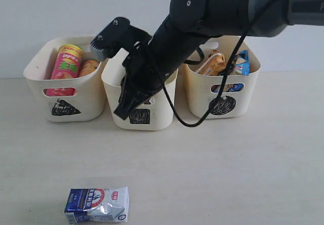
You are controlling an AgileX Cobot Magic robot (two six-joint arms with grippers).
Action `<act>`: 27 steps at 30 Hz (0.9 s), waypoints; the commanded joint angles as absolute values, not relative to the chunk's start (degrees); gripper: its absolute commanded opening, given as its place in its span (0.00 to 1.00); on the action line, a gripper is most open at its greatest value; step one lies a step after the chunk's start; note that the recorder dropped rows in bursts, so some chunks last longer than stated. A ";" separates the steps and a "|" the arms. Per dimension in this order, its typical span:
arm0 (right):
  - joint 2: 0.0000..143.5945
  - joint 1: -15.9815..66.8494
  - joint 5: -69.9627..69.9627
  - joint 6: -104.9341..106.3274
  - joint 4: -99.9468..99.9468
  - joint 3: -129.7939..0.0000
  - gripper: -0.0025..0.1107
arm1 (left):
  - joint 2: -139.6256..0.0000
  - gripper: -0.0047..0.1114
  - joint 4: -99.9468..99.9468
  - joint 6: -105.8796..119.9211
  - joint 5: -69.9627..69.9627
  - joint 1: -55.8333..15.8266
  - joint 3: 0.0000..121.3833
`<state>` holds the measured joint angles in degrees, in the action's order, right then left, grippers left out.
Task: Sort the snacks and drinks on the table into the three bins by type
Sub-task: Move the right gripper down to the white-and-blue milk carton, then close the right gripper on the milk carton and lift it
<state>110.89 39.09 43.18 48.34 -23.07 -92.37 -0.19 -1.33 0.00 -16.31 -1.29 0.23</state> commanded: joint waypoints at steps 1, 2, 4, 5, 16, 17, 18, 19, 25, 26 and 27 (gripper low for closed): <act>110.40 41.55 52.82 54.85 -23.67 -92.71 0.02 | 0.00 0.08 -1.95 -0.30 -15.99 -1.23 0.00; 110.71 42.46 54.83 56.60 -23.67 -92.81 0.02 | 0.00 0.08 -1.95 -0.30 -15.99 -1.23 0.00; 111.37 43.82 57.45 58.11 -23.67 -92.80 0.02 | 0.00 0.08 -1.95 -0.30 -15.99 -1.23 0.00; 111.61 44.57 57.76 58.44 -23.55 -92.80 0.02 | 0.00 0.08 -1.95 -0.30 -15.99 -1.23 0.00; 117.67 48.44 53.60 58.99 -24.41 -92.69 0.60 | 0.00 0.08 -1.95 -0.30 -15.86 -1.23 0.00; 117.81 48.56 52.87 58.99 -24.83 -92.69 0.72 | 0.00 0.08 -1.95 -0.30 -15.86 -1.23 0.00; 118.10 49.01 51.95 58.99 -25.14 -92.69 0.82 | 0.00 0.08 -1.95 -0.30 -15.86 -1.23 0.00; 118.31 49.37 51.31 59.10 -25.00 -92.69 0.88 | 0.00 0.08 -1.95 -0.30 -15.86 -1.23 0.00; 120.93 51.15 46.98 59.76 -24.52 -92.69 0.92 | 0.00 0.08 -1.95 -0.30 -15.86 -1.23 0.00; 121.40 51.15 46.69 59.76 -24.37 -92.69 0.91 | 0.00 0.08 -1.95 -0.30 -15.96 -1.23 0.00; 121.81 51.15 46.60 59.61 -24.23 -92.69 0.91 | 0.00 0.08 -1.95 -0.30 -15.96 -1.23 0.00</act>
